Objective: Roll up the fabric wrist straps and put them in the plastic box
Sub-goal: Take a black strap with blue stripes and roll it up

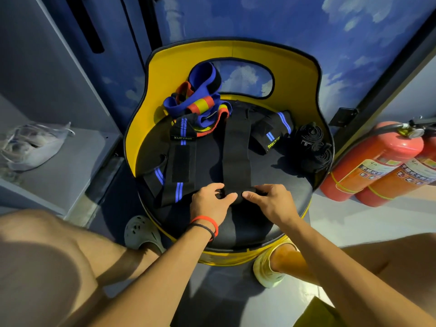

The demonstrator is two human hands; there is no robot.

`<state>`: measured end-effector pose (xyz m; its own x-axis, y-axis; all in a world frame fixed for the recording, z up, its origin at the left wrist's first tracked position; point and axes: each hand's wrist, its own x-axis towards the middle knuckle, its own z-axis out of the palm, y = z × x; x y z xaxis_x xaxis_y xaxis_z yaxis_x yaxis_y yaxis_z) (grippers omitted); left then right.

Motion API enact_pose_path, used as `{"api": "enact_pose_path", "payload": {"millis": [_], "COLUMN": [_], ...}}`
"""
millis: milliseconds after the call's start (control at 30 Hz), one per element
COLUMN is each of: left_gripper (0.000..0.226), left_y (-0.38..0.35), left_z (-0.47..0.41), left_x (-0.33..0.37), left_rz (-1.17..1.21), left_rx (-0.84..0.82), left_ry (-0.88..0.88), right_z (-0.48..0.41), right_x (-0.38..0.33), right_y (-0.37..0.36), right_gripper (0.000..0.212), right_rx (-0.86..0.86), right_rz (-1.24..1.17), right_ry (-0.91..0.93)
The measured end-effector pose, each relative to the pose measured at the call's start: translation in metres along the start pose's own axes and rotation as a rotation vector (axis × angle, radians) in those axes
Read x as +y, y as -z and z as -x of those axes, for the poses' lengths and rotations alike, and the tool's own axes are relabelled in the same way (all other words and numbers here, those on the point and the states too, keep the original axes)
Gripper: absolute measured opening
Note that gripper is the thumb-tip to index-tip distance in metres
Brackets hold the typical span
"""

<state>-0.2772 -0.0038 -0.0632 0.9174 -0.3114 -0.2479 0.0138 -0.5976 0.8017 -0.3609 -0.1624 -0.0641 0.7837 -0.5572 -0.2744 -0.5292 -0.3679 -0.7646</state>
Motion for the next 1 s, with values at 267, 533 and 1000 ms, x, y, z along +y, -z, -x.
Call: {"api": "enact_pose_path", "payload": {"millis": [267, 533, 1000], "left_gripper": [0.028, 0.054, 0.057], "left_y": [0.017, 0.022, 0.009], "left_z": [0.004, 0.009, -0.016], "left_x": [-0.004, -0.007, 0.005], "left_rz": [-0.162, -0.234, 0.025], "left_rx": [-0.247, -0.352, -0.141], "left_ry": [0.008, 0.09, 0.141], "right_z": [0.009, 0.024, 0.039], "right_x": [0.005, 0.007, 0.034], "right_y": [0.003, 0.0, -0.01], "right_gripper": [0.048, 0.068, 0.055], "right_rx": [-0.106, -0.116, 0.107], "right_rz": [0.017, -0.049, 0.646], "right_ry": [-0.174, -0.244, 0.806]}}
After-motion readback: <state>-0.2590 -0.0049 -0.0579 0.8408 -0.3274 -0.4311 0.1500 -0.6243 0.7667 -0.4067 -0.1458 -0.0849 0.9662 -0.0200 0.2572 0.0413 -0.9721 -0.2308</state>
